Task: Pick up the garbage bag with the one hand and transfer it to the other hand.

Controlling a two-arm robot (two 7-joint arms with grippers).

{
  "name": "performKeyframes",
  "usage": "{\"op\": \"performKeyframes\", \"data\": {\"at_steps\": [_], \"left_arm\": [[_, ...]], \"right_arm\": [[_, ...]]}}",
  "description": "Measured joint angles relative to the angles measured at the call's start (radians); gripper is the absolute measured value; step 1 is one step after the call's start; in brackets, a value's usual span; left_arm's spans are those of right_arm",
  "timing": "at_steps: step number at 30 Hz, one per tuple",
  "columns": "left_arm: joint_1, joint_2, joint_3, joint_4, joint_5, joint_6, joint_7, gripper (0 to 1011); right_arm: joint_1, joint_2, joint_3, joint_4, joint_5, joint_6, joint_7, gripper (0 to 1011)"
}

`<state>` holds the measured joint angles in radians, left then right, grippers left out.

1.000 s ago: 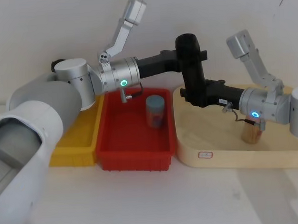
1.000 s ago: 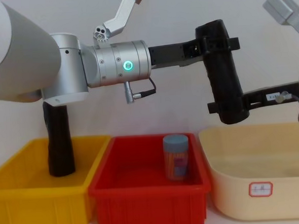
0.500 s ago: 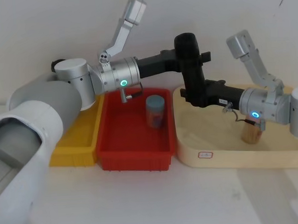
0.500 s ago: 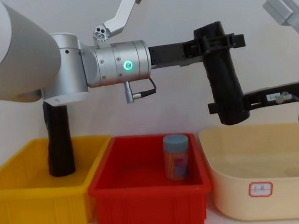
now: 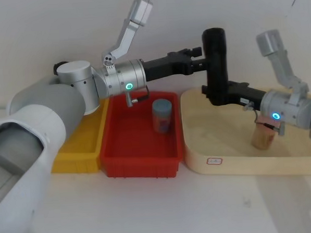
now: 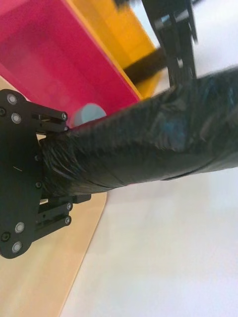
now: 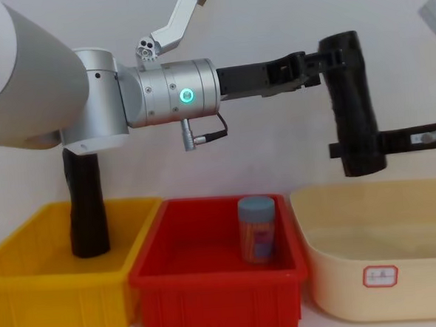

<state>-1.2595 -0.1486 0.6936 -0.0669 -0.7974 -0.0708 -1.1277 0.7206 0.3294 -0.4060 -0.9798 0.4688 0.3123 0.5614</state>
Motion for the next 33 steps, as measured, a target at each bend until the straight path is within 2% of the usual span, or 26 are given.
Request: {"op": "performKeyframes", "data": {"at_steps": [9,16,21,30,33], "left_arm": [[0.0,0.0,0.0,0.0,0.0,0.0,0.0,1001],[0.0,0.0,0.0,0.0,0.0,0.0,0.0,1001],[0.0,0.0,0.0,0.0,0.0,0.0,0.0,1001],[0.0,0.0,0.0,0.0,0.0,0.0,0.0,1001],[0.0,0.0,0.0,0.0,0.0,0.0,0.0,1001]], "right_arm": [[0.004,-0.006,0.077,0.087,0.077,0.003,-0.019,557],[-0.002,0.005,0.118,0.132,0.125,-0.017,0.005,557],[-0.02,0.019,0.125,0.12,0.135,-0.041,0.027,557],[-0.069,0.056,0.115,0.04,0.131,-0.108,0.074,557],[-0.086,0.069,0.108,0.007,0.125,-0.127,0.086,646]]}}
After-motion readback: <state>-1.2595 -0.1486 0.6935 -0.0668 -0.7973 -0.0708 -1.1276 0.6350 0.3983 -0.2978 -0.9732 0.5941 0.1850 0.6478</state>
